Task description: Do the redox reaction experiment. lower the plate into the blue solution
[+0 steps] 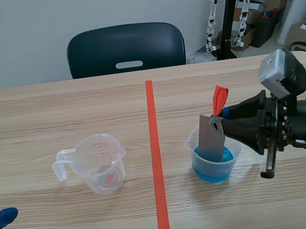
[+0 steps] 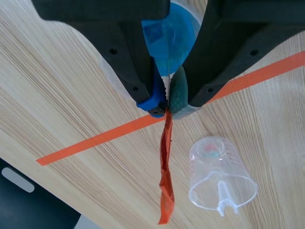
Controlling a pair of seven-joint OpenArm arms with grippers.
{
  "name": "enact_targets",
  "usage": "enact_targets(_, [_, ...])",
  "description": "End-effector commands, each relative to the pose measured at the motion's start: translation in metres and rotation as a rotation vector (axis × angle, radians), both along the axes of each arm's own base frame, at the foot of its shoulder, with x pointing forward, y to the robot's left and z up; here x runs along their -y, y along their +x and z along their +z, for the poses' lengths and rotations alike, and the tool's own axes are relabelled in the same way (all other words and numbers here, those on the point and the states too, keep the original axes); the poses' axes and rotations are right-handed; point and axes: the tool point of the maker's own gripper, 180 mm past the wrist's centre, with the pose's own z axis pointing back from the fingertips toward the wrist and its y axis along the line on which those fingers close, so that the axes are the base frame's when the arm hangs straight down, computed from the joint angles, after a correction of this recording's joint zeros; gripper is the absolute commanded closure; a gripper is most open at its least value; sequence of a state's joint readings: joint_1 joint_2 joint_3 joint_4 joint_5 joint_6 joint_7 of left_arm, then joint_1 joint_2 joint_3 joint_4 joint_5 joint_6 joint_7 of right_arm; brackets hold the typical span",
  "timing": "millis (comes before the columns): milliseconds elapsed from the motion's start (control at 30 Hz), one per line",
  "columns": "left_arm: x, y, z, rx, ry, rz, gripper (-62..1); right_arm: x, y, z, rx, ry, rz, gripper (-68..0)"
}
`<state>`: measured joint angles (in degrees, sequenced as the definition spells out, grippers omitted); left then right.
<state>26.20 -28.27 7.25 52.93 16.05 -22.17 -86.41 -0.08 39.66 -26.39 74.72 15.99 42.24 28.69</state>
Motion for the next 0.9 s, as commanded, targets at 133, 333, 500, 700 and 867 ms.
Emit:
enact_targets(133, [-0.0009, -0.0033, 0.0093, 0.027, -0.041, -0.004, -51.2, 0.0036, 0.0031, 0.0108, 0.034, 0.028, -0.009, -0.6])
enact_targets(333, [-0.0009, -0.0033, 0.0093, 0.027, -0.041, -0.004, -51.2, 0.0040, 0.0028, 0.0104, 0.033, 0.027, -0.009, -0.6])
enact_targets(500, [-0.0009, -0.0033, 0.0093, 0.027, -0.041, -0.004, -51.2, 0.0043, 0.0023, 0.0088, 0.028, 0.021, -0.010, -0.6])
enact_targets(700, [-0.0009, -0.0033, 0.0093, 0.027, -0.041, -0.004, -51.2, 0.0045, 0.0028, 0.0090, 0.030, 0.021, -0.013, -0.6])
enact_targets(867, [-0.0009, -0.0033, 0.0093, 0.027, -0.041, -0.004, -51.2, 0.0046, 0.0028, 0.0090, 0.031, 0.021, -0.013, -0.6])
